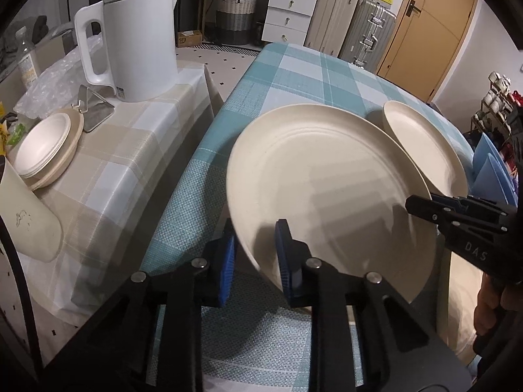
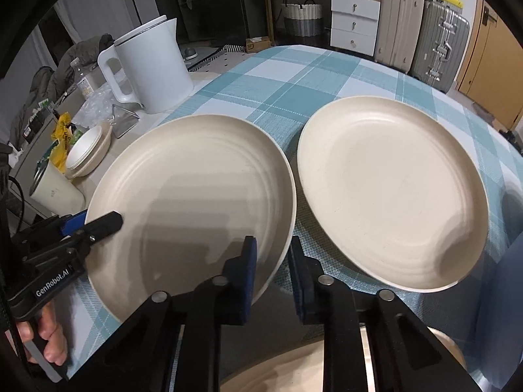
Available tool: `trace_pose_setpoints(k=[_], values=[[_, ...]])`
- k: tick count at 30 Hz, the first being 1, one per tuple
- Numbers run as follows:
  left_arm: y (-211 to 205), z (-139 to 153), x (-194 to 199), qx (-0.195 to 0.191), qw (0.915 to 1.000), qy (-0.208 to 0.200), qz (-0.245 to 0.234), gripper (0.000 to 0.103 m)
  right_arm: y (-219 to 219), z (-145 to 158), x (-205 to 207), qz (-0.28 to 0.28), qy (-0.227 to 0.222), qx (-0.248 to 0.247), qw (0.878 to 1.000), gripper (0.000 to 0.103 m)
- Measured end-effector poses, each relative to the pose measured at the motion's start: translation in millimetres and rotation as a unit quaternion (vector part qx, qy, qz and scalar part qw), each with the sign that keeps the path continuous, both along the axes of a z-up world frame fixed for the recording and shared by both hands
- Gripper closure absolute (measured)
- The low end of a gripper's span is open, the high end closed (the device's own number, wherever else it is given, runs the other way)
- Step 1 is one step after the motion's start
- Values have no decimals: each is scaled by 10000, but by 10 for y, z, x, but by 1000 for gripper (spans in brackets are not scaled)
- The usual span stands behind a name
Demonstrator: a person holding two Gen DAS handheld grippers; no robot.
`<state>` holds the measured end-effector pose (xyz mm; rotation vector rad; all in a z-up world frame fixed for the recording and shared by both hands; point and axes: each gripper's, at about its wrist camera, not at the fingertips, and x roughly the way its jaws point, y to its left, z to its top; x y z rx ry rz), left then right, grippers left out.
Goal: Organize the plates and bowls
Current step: 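Close the left tool on the plate rim while the right tool grips the other rim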
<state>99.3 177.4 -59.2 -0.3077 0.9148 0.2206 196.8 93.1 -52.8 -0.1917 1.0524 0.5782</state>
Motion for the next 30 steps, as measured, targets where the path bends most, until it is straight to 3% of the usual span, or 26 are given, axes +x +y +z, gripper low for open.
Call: trace_pose_setpoints(k=[17,30], values=[[-59,335,-150,230,9993,-290,-56,83,-80,272,-194,-42,-316,102,9994,84],[-416,653,-261,379,9971,-522,-412,83,-420,617,-440,-331,-633,214,9972,84]])
